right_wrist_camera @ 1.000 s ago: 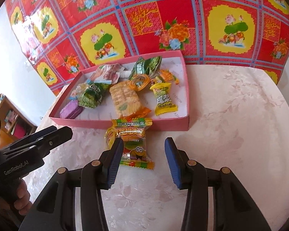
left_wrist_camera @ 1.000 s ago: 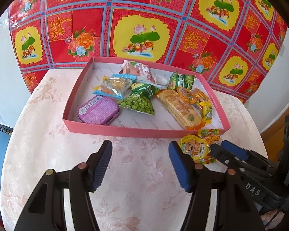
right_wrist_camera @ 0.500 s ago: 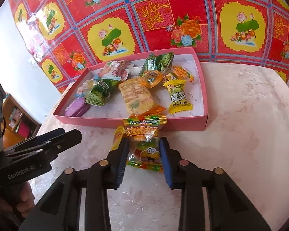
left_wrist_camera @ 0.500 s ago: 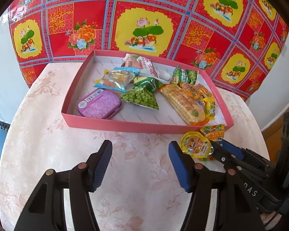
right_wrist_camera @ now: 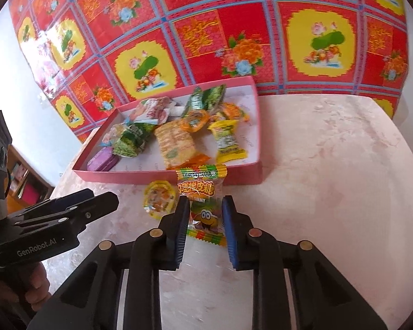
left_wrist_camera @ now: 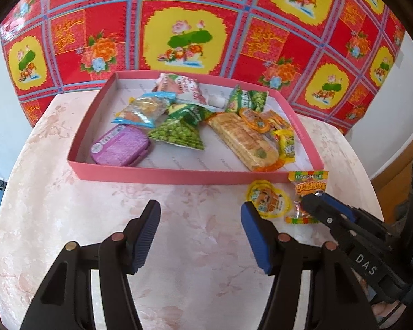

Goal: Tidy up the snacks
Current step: 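Grasp the striped candy pack with the right tool while the left tool grasps the yellow jelly cup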

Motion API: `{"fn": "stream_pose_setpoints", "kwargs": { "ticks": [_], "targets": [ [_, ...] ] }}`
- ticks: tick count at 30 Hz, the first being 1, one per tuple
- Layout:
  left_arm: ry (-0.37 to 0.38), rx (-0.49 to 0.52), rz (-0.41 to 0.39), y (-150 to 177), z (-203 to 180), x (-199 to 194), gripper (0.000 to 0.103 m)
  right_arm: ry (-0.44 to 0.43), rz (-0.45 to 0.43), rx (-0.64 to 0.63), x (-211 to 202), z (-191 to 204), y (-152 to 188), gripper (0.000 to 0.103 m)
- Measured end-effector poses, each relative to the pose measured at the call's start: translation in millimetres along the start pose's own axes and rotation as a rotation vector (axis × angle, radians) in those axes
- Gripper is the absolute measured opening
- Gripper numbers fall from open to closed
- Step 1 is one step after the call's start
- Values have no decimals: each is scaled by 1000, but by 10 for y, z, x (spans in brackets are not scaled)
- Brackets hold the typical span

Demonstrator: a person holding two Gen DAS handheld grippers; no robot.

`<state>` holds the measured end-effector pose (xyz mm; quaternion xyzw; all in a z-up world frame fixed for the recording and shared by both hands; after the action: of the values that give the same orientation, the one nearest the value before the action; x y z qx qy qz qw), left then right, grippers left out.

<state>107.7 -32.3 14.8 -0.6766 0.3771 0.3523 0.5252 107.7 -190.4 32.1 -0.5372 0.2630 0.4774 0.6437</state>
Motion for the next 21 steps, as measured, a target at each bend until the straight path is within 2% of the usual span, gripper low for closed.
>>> {"fn": "stream_pose_setpoints", "kwargs": {
  "ticks": [9, 21],
  "targets": [
    [10, 58, 24, 99, -275, 131, 64, 17, 1, 51, -69, -220, 96, 25],
    [7, 88, 48, 225, -474, 405, 64, -23, -24, 74, -68, -280, 134, 25]
  ]
}}
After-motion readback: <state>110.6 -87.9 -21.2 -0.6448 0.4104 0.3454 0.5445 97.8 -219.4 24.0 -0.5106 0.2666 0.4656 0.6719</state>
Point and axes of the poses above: each gripper's, at about its wrist camera, not at the fingertips, and x roughly the way its jaws point, z to its left, y to its underside, the point moved 6 cm from there along x, roughly the way its jaws point, and after that the axes turned 13 degrees about -x, right-handed, at the moved point
